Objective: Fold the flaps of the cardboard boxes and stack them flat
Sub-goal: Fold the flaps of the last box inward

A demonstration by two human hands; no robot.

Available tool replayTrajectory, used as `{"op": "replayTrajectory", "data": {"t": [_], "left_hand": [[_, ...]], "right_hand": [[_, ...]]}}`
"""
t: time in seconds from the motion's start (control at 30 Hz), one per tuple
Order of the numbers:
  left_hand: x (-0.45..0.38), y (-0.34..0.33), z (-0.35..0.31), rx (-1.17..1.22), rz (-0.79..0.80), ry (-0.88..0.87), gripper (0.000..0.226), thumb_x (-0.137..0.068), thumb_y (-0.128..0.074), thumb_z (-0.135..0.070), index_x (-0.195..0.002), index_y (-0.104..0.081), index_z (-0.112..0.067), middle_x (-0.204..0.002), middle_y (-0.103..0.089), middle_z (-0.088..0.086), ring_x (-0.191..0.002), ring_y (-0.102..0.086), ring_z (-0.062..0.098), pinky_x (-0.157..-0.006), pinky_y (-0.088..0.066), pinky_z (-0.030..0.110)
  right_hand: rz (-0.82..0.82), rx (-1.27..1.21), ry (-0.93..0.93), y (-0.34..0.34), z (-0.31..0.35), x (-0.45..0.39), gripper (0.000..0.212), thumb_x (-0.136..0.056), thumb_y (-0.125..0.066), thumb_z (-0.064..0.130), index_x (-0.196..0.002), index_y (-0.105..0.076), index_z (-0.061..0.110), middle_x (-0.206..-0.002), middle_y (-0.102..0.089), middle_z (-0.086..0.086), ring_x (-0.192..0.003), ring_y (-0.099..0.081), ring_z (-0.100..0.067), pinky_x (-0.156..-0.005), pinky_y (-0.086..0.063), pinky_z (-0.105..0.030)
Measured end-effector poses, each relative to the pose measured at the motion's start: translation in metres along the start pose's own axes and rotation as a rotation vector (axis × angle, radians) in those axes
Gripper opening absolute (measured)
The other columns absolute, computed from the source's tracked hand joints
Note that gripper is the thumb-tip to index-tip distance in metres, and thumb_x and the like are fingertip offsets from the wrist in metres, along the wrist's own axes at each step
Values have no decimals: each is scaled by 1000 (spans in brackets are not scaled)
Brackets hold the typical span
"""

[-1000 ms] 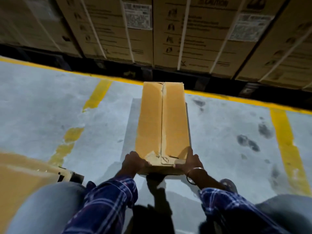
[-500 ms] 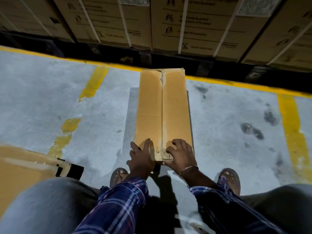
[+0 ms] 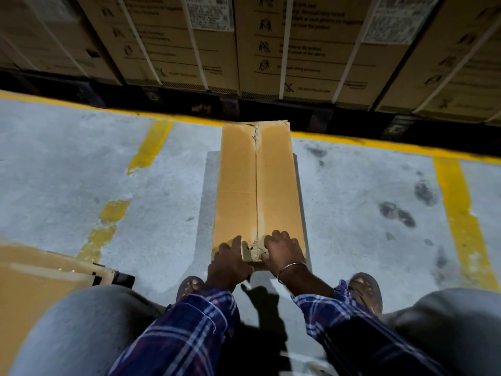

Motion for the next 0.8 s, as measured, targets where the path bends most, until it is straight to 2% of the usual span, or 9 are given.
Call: {"op": "replayTrajectory", "data": {"t": [0.13,0.23,0.4,0.5,0.6,0.67,0.73,0.77,0.8], "left_hand": [[1,0,3,32,44,-41,95,-81,-81,-31,-158,-27,-19,-148,-52,11,-130,-52,32,-105,-49,48],[-1,5,6,15,16,-38,88,-83,-79,-29,-155,-30,-15,-145,-54,11,-129,-52,32,-105,-48,47],[-5,9,7,-63,-79,-12,91,-82,-79,-38,-154,-29,-17,-149,-43,12,-135,-45,34,-106,-46,53],[-6,5,3,-63,-113,15,92,-80,-81,-43,-152,-27,-22,-152,-32,10,-139,-38,35,-105,-44,57],[-11,-3,-4,-24,-115,67,106,-70,-81,-62,-150,-20,-30,-153,-21,11,-143,-27,37,-105,-40,66],[-14,-8,-10,-25,-135,87,100,-68,-79,-68,-143,-23,-32,-150,-22,12,-142,-25,37,-101,-40,70],[-17,-12,-14,-57,-145,105,96,-69,-78,-68,-140,-24,-32,-149,-21,11,-142,-24,38,-100,-41,71],[-18,-14,-16,-75,-148,114,96,-70,-78,-67,-141,-24,-32,-150,-20,11,-143,-23,38,-99,-42,71],[-19,-16,-15,-86,-155,120,95,-72,-78,-66,-142,-23,-31,-151,-19,12,-144,-22,38,-99,-42,71]], "right_hand": [[27,71,-4,-4,7,-7,30,-94,-55,25,-122,-61,17,-126,-56,-8,-117,-49,-28,-94,-43,-46],[17,10,-6,3,5,-8,33,-91,-54,29,-120,-62,16,-123,-56,-6,-114,-49,-27,-93,-44,-45],[-228,-448,-25,35,-26,11,15,-81,-61,34,-77,-53,22,-91,-56,1,-90,-51,-20,-71,-44,-36],[-412,-708,-91,41,-59,37,22,-81,-70,24,-71,-51,18,-78,-54,3,-77,-51,-19,-65,-41,-36],[-577,-990,-423,28,-104,62,20,-76,-64,29,-67,-57,13,-68,-57,-1,-71,-55,-23,-69,-45,-37],[-541,-1127,-746,23,-129,75,25,-71,-63,38,-69,-63,13,-68,-61,-6,-74,-58,-25,-76,-50,-42],[-507,-1106,-1017,23,-142,84,15,-78,-66,26,-87,-70,14,-90,-70,-14,-91,-65,-33,-86,-49,-43],[-557,-1057,-1128,25,-142,86,20,-82,-65,15,-101,-68,14,-105,-68,-16,-101,-64,-36,-90,-47,-42],[-645,-1004,-1138,30,-138,86,28,-83,-60,10,-111,-63,14,-115,-63,-17,-106,-61,-37,-92,-45,-42]]}}
Point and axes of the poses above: each hand's wrist, its own x-axis away from the middle knuckle, its own y-axis out of the back of the hand, z = x × y, the point moved 1 cm from there along -x, towards the middle knuckle
